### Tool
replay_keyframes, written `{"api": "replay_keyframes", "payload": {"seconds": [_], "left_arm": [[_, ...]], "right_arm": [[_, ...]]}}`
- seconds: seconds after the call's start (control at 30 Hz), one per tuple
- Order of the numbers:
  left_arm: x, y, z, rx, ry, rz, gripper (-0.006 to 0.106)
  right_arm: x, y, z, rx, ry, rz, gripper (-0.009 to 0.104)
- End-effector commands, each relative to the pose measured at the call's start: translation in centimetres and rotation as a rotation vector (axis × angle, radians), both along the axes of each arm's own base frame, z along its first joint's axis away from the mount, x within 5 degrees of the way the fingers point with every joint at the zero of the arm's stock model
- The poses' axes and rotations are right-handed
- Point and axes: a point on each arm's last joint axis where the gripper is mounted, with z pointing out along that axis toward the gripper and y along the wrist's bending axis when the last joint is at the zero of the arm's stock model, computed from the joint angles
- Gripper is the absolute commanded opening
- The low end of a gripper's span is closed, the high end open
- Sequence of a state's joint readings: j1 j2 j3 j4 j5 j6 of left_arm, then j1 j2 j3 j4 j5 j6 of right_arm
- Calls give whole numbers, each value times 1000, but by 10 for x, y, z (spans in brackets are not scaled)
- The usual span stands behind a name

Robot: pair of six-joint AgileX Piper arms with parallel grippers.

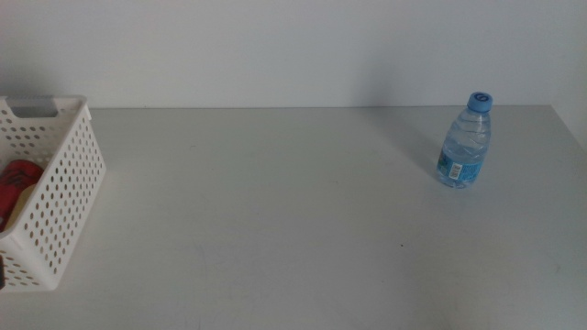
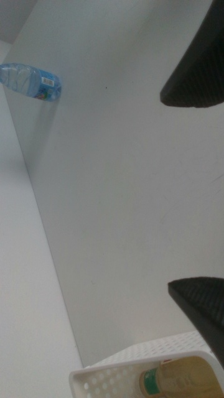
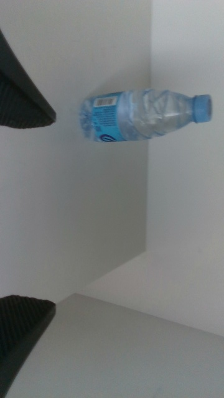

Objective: Use arms to grab the bottles and put them into the dustbin to the left of the table.

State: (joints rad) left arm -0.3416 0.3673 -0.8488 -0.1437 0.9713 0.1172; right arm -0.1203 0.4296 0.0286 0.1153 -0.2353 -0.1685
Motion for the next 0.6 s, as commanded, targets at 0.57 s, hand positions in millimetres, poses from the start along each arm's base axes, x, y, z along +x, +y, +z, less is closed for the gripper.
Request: {"api": "replay_keyframes", "payload": {"seconds": [0.57], "left_arm": [[2, -1, 13, -50, -72, 5, 94]], "right_arm": [[47, -7, 20, 81, -390, -12, 94]]}}
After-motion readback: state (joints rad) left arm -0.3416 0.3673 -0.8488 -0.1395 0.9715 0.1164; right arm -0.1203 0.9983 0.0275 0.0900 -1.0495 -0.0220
